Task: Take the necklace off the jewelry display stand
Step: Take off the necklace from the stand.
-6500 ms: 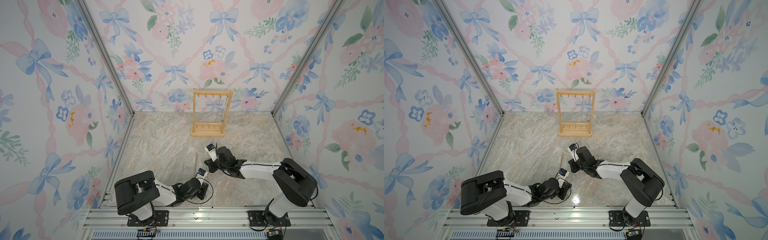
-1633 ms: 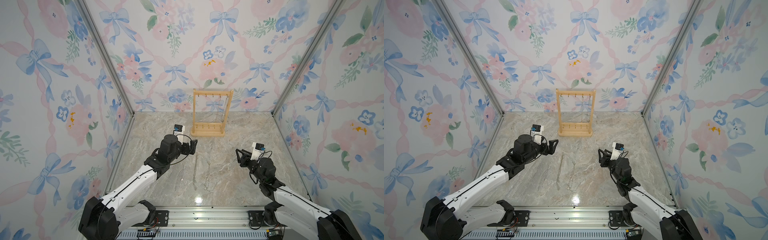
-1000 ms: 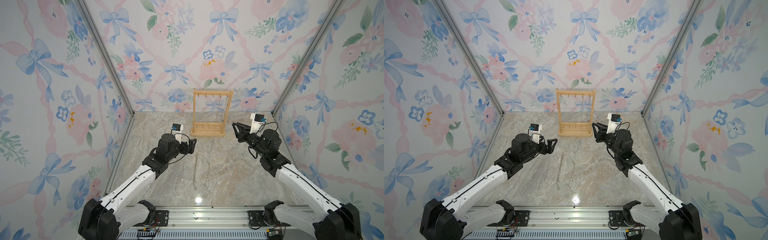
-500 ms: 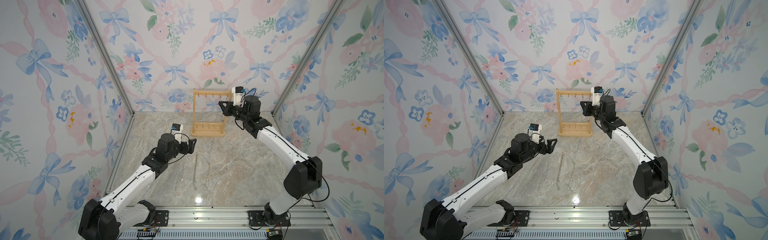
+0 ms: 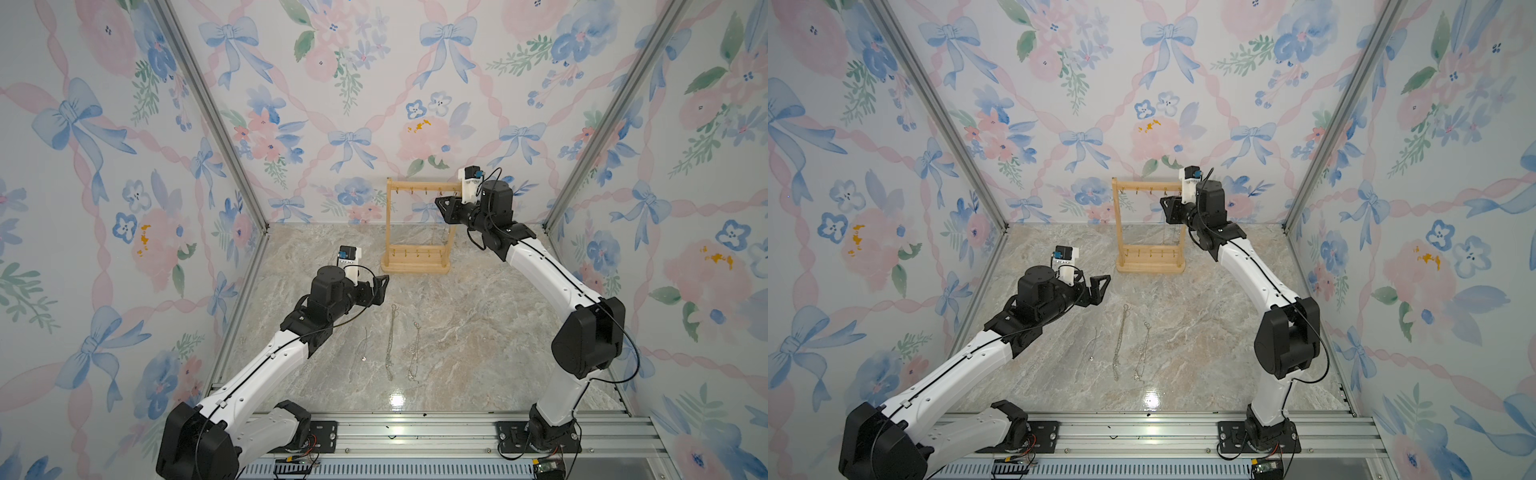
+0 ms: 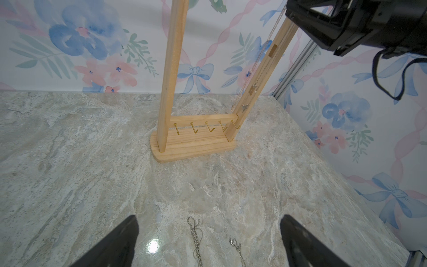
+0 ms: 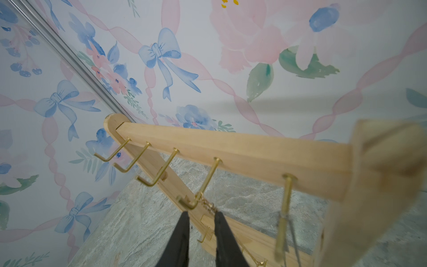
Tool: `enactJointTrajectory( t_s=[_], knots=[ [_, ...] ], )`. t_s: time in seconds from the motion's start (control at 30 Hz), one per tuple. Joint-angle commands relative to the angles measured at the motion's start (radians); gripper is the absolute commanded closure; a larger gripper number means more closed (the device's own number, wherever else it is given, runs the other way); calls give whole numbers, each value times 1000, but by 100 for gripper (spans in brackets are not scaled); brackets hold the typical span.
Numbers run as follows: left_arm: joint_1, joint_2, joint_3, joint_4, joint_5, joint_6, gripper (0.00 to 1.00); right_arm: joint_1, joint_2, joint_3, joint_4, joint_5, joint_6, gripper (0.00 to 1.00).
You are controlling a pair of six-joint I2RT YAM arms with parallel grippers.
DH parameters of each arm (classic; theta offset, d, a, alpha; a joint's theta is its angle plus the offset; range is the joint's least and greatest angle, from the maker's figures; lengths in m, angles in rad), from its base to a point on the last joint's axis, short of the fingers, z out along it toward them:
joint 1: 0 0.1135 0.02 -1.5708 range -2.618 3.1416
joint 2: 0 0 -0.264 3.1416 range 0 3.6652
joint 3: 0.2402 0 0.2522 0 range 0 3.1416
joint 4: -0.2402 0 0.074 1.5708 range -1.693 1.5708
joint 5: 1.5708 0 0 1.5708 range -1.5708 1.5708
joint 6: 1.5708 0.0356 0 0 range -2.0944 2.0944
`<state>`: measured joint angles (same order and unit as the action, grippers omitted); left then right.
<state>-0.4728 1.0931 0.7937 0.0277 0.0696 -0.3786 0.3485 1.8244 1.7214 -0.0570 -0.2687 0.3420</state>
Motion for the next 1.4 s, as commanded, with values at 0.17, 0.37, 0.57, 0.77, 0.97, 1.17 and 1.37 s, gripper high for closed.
enactJointTrajectory(
  t_s=[0.17,0.37,0.57,0.77,0.97,1.17,1.37],
  knots=[
    [10,-14,-8,-2,11,-3,2,-6,42,46,-41,23,-43,76],
    [10,-8,-8,-2,12,-3,2,-6,56,62,-43,23,-48,79],
    [16,1,-5,-3,25,-5,2,-6,53,65,-49,22,-54,83],
    [17,4,-4,-2,32,-7,2,-7,51,66,-50,23,-58,88],
    [17,4,-4,-2,35,-8,2,-7,52,74,-50,26,-66,93],
    [16,11,-3,-2,38,-8,2,-6,56,93,-66,29,-78,97],
    [17,17,-4,-2,42,-8,2,-4,43,90,-74,29,-92,100]
  ],
)
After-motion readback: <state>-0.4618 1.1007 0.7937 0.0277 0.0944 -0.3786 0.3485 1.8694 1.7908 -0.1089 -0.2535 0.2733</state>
